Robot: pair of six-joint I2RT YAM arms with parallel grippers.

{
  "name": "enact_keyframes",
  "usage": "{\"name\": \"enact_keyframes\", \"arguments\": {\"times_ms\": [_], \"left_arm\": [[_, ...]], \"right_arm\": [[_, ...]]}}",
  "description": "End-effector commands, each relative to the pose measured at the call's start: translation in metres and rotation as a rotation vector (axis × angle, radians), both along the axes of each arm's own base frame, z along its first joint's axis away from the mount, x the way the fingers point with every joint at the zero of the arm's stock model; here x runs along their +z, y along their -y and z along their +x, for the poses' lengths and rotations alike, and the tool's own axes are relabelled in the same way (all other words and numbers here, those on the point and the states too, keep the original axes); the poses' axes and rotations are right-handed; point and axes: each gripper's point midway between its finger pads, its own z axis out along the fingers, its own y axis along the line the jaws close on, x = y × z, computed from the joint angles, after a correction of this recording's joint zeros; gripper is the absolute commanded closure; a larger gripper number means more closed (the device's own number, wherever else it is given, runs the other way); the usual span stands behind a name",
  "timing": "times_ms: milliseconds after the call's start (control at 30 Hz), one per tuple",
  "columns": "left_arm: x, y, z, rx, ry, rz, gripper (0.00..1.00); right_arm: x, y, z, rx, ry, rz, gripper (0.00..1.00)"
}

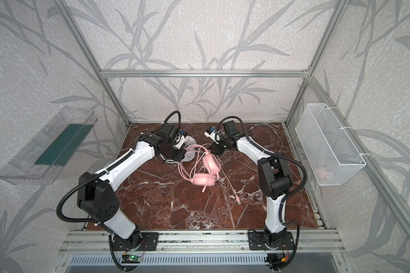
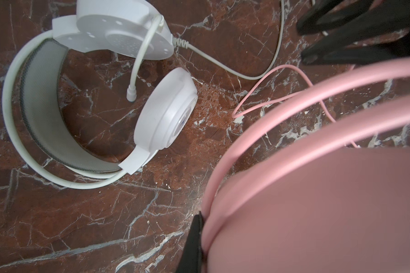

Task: Wrap the headphones
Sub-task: 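Pull the pink cable with the right gripper toward the robot, away from the headsets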

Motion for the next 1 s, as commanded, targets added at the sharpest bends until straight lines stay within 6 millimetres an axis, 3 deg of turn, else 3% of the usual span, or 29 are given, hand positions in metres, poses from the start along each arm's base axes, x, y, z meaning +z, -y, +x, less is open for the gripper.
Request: {"name": "enact_keyframes", "arguments": {"times_ms": [0, 233, 500, 967], "left_arm": [[0.024, 0.012, -0.001, -0.007, 0.033, -0.125, 1.00], [0.036, 0.013, 0.004, 0.025, 0.060, -0.225, 1.00], [0.065, 0.005, 0.012, 0.077, 0.119, -0.350, 1.00], [0.087, -0.002, 0.028, 0.156, 0.169, -0.456, 1.00]], "right_arm": [[-0.001, -0.003, 0.001, -0.076, -0.051, 0.083, 0.71], [-0.018, -0.005, -0.006, -0.135, -0.143, 0.158, 0.72], [-0.037, -0.006, -0.015, -0.176, -0.225, 0.194, 0.74], [-0.034, -0.021, -0.028, -0.168, -0.306, 0.325, 0.78]]}}
